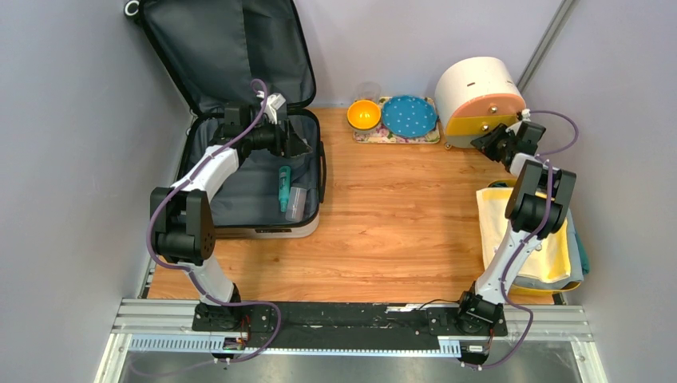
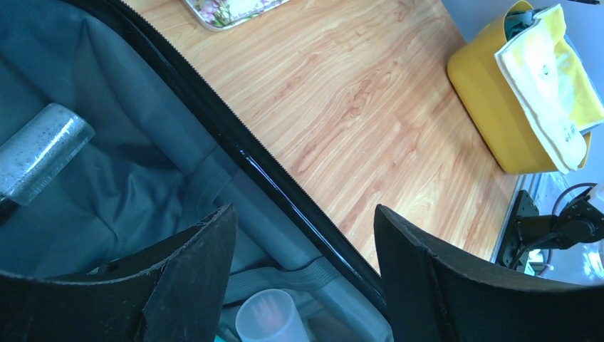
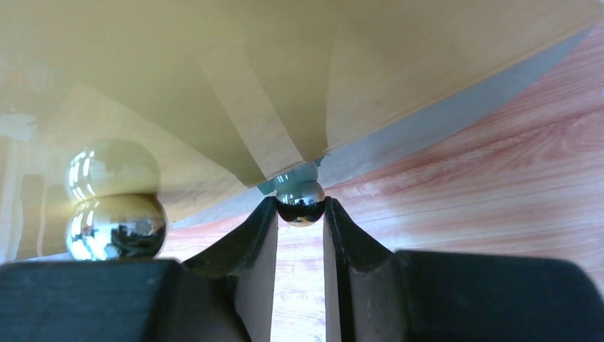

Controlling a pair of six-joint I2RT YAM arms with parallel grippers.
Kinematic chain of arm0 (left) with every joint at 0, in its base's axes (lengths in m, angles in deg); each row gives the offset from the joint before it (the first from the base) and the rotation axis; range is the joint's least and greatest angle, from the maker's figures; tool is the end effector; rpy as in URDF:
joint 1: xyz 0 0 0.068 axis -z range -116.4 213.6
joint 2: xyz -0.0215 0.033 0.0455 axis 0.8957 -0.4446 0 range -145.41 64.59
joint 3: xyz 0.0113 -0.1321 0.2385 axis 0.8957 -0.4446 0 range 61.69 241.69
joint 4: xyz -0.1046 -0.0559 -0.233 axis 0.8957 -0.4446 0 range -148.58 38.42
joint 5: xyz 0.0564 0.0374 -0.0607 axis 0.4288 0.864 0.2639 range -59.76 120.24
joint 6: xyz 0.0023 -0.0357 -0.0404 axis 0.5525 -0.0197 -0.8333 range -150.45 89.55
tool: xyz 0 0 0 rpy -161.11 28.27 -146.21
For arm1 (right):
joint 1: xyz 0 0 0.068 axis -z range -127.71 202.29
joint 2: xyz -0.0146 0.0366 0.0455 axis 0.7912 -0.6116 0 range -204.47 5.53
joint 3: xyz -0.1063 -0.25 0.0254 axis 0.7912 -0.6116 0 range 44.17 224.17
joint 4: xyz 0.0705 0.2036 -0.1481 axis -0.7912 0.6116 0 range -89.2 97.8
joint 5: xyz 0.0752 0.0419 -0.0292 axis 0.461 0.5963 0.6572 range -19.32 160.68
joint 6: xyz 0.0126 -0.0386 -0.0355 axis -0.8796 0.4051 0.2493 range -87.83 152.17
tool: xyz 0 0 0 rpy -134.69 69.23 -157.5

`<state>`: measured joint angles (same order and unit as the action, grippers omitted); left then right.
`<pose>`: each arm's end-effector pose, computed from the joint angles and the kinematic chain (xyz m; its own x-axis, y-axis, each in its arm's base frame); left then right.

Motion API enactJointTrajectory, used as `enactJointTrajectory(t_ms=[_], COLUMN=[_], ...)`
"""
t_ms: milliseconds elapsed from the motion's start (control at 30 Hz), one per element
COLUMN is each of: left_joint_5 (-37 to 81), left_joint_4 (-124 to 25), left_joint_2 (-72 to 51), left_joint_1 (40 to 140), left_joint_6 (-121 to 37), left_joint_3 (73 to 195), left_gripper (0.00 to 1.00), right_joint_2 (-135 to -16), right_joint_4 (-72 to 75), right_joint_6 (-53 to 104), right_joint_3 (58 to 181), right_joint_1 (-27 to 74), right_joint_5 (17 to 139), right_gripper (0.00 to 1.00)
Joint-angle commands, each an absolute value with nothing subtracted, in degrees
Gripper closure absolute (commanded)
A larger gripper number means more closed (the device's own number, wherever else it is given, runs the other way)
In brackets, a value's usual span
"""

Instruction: Open, take out, and arrange the luggage

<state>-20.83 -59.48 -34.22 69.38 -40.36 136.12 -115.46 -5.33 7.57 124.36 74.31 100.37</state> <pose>0.3851 -0.0668 0.2765 -0.6469 -0.0432 -0.7613 0.6155 0.5598 -0.5548 0.4394 -0.1587 0.1654 -0.5013 0.5928 -0.6303 0.1724 0.7823 0.5986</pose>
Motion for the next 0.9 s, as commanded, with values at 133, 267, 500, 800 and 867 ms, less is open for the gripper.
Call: enactJointTrajectory(t_ms=[133,267,500,800,867], left_joint_5=[-22.0,-22.3,-22.1,-21.1,-20.9], left_joint_4=[-57.8,-56.6,-54.4,-54.0,-54.0], left_joint_2=[-33.7,-33.1,-31.9,-30.8,-30.7], left_joint_1=[69.0,69.0,69.0,69.0,69.0], left_joint_6=[-39.3,-39.8,-41.0,-40.7,-40.6], left_joint_3=[136.8,136.0,133.3,131.4,131.2], left_gripper=[0.22,0.23,0.23,0.24,0.24], right_joint_2=[-107.8,-102.8,-96.8,-94.4,-94.7], right_joint_4=[-4.0,-1.2,7.6,12.8,13.5], right_joint_6=[11.0,12.4,16.8,20.2,20.4], right_joint_3=[119.0,115.0,112.1,112.6,112.9], right_joint_1=[75.1,75.2,75.4,76.6,76.7], right_joint_5=[102.7,102.4,98.9,99.4,100.1], right_gripper=[1.00,1.00,0.82,0.79,0.74])
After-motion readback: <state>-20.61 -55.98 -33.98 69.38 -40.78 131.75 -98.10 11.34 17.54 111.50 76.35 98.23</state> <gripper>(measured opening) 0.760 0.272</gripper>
